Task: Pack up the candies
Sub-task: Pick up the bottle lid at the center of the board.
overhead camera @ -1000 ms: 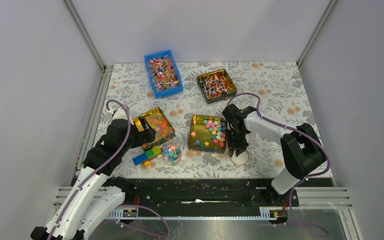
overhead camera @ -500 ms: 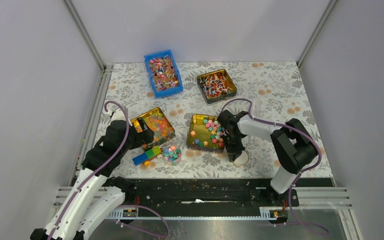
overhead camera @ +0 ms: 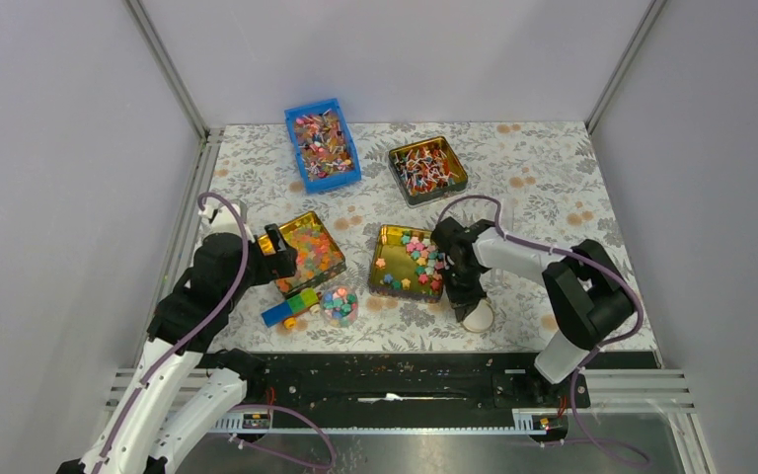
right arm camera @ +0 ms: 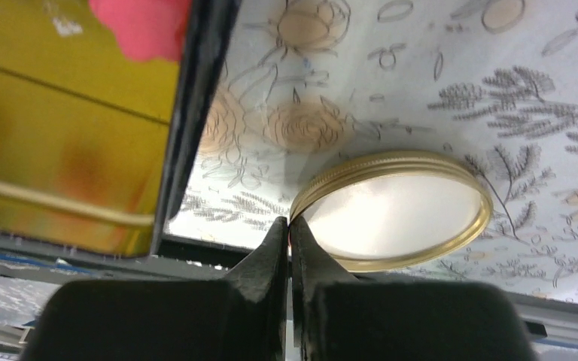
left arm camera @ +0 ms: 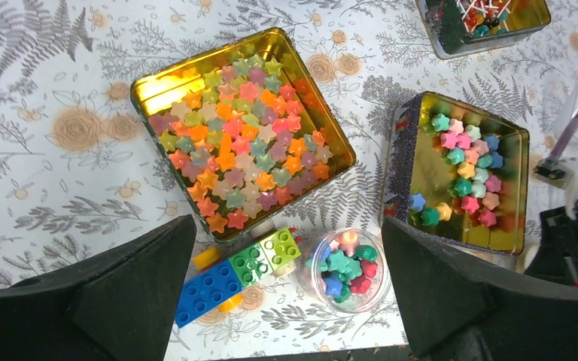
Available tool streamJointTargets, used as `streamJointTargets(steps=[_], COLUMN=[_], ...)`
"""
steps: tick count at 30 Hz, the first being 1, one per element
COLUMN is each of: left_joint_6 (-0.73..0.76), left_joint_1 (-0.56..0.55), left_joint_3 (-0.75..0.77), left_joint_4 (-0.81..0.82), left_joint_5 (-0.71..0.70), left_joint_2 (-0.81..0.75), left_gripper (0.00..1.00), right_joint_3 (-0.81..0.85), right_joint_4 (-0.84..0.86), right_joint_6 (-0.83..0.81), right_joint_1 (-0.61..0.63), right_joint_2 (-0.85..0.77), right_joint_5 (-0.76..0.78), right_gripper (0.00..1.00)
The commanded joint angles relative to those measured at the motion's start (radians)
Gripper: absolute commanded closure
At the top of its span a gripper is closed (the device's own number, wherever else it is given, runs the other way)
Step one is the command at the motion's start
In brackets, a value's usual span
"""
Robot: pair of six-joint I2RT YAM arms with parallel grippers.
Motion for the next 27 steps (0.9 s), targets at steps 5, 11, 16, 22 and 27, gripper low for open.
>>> streamJointTargets(steps=[5,11,16,22,27], left_joint_6=[0.204,0.381,0.531,0.571,0.419], left_joint_1=[0.006,0.006,0.006,0.006,0.004], left_joint_3=[0.043,0.013,-0.048,-0.175,-0.215], left_joint_4=[0.095,0.162,0.284,0.556,0.751], left_joint_5=[0.066,0.28,0.585,0.925,1.053], left_joint_2=[-0.003,-0.016,-0.069,-0.141,-0.102], left_gripper=[0.01,0.03,0.03,0.03,0.03], right_joint_3=[0.064,0.169,0.268,0.389,0.42], right_joint_4=[-0.143,-0.21,-0.215,-0.168,-0.037], right_joint_6=[-0.012,-0.044,-0.085,-0.113,-0.036], right_joint_1=[0.012,0.012,0.011,0.012,0.012], right_joint_2=[-0.171,-0.254,-0.31,-0.344,-0.37], right_joint_5=[-0.018,-0.095,-0.267,-0.522,-0.737], right_gripper=[1.0,1.0,1.0,1.0,1.0])
